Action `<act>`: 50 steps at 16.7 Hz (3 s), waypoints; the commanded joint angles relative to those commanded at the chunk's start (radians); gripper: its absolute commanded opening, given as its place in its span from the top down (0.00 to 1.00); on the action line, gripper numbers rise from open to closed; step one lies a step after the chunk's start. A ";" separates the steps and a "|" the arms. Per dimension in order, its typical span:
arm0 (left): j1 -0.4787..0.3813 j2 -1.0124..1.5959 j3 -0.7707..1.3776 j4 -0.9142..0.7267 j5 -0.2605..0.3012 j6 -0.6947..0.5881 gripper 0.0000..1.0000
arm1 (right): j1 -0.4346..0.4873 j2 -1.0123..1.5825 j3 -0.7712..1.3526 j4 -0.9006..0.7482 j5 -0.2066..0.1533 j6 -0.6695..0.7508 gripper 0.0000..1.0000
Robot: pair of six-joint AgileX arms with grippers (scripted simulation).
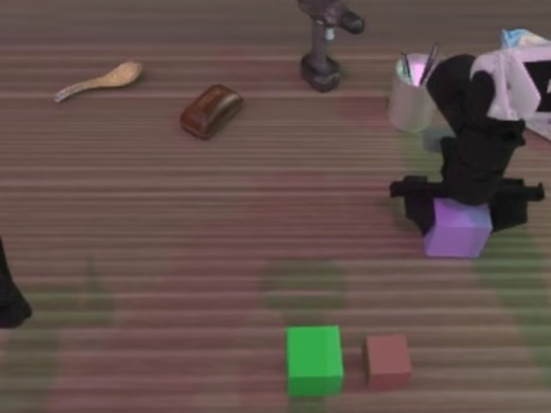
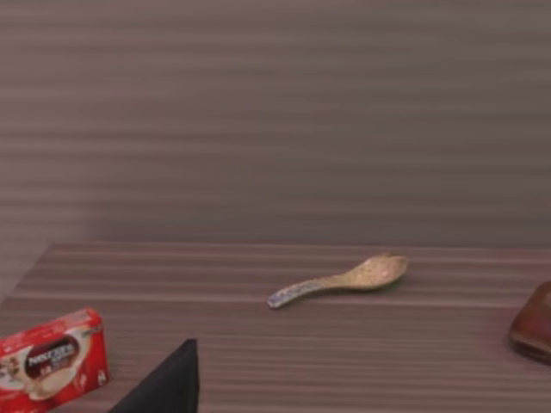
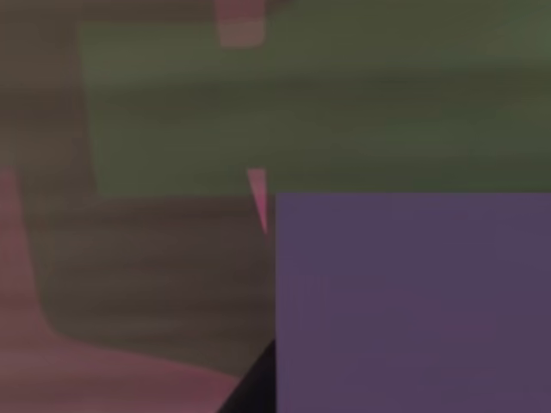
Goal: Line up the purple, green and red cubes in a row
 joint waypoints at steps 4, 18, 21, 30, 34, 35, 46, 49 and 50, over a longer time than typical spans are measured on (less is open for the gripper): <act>0.000 0.000 0.000 0.000 0.000 0.000 0.00 | 0.000 0.000 0.000 0.000 0.000 0.000 1.00; 0.000 0.000 0.000 0.000 0.000 0.000 0.00 | 0.006 -0.107 0.129 -0.230 0.002 -0.002 1.00; 0.000 0.000 0.000 0.000 0.000 0.000 0.00 | 0.006 -0.109 0.131 -0.233 0.002 -0.002 1.00; 0.000 0.000 0.000 0.000 0.000 0.000 0.00 | 0.298 -0.030 0.267 -0.310 0.005 0.280 1.00; 0.000 0.000 0.000 0.000 0.000 0.000 0.00 | 0.588 0.016 0.370 -0.371 0.005 0.536 1.00; 0.000 0.000 0.000 0.000 0.000 0.000 0.00 | 0.647 0.024 0.392 -0.384 0.005 0.592 1.00; 0.000 0.000 0.000 0.000 0.000 0.000 0.00 | 0.785 0.035 0.430 -0.390 0.007 0.729 1.00; 0.000 0.000 0.000 0.000 0.000 0.000 0.00 | 0.785 0.062 0.363 -0.293 0.008 0.731 1.00; 0.000 0.000 0.000 0.000 0.000 0.000 0.00 | 0.786 0.073 0.337 -0.252 0.008 0.731 1.00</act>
